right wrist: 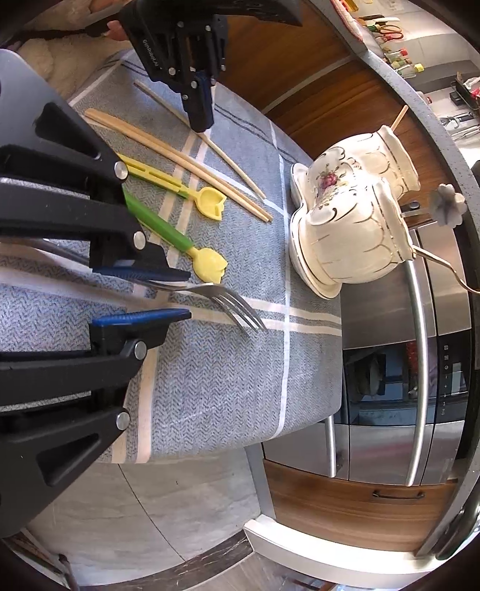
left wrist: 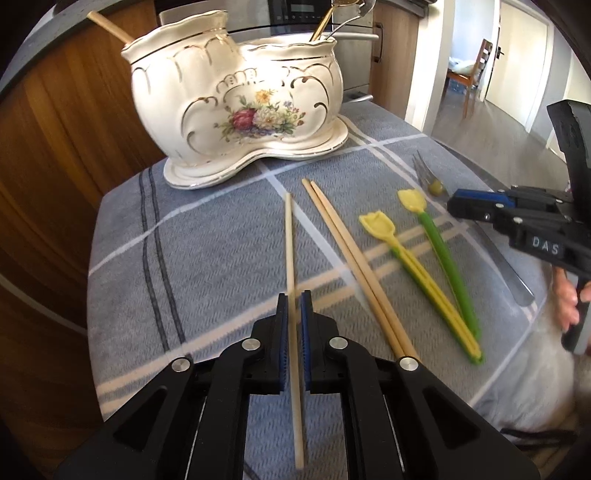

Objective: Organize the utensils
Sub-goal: 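Lift the chopstick and silver fork and carry both over the floral holder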

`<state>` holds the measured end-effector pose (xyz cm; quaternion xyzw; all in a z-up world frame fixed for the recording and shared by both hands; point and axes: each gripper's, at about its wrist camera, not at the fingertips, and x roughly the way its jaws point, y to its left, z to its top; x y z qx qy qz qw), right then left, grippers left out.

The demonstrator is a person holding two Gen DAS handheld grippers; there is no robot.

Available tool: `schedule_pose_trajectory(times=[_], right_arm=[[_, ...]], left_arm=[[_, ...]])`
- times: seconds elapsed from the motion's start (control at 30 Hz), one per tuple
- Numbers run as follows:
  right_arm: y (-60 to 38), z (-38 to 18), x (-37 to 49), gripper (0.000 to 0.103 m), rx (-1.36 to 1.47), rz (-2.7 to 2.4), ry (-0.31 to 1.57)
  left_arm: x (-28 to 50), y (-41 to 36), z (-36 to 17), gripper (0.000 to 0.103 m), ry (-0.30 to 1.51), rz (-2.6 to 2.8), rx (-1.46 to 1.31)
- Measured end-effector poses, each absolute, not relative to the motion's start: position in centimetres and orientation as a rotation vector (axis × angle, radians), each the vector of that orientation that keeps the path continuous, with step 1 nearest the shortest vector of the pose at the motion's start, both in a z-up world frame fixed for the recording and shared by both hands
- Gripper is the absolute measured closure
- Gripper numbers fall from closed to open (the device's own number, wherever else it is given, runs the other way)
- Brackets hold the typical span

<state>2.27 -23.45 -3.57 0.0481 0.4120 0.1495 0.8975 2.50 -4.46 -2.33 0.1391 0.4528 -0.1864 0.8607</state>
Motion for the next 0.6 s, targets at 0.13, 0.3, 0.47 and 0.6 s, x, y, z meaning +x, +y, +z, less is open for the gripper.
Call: schedule_pose_trajectory(times=[0.13, 0.3, 0.47, 0.6], right_arm=[[-23.3, -3.6, 2.3, 0.087, 0.084, 0.307, 0.853], [-22.9, -3.6, 2.4, 0.087, 0.051, 0.302, 0.851], [-22.1, -3.7, 2.2, 0.094, -0.013, 0.301, 0.839], [-22.3, -3.8, 2.4, 0.098, 0.003, 0.309, 0.831]], left_arm=[[3.1, -4.8, -2.4, 0.091, 0.954, -0.386, 0.308], [3.9, -4.8, -2.8, 0.091, 0.970, -0.374, 0.307], [3.8, -4.8, -2.9, 0.091, 0.946, -0.373, 0.318], [4.0, -4.7, -2.9, 0.098, 0.936, -0.379, 0.316]])
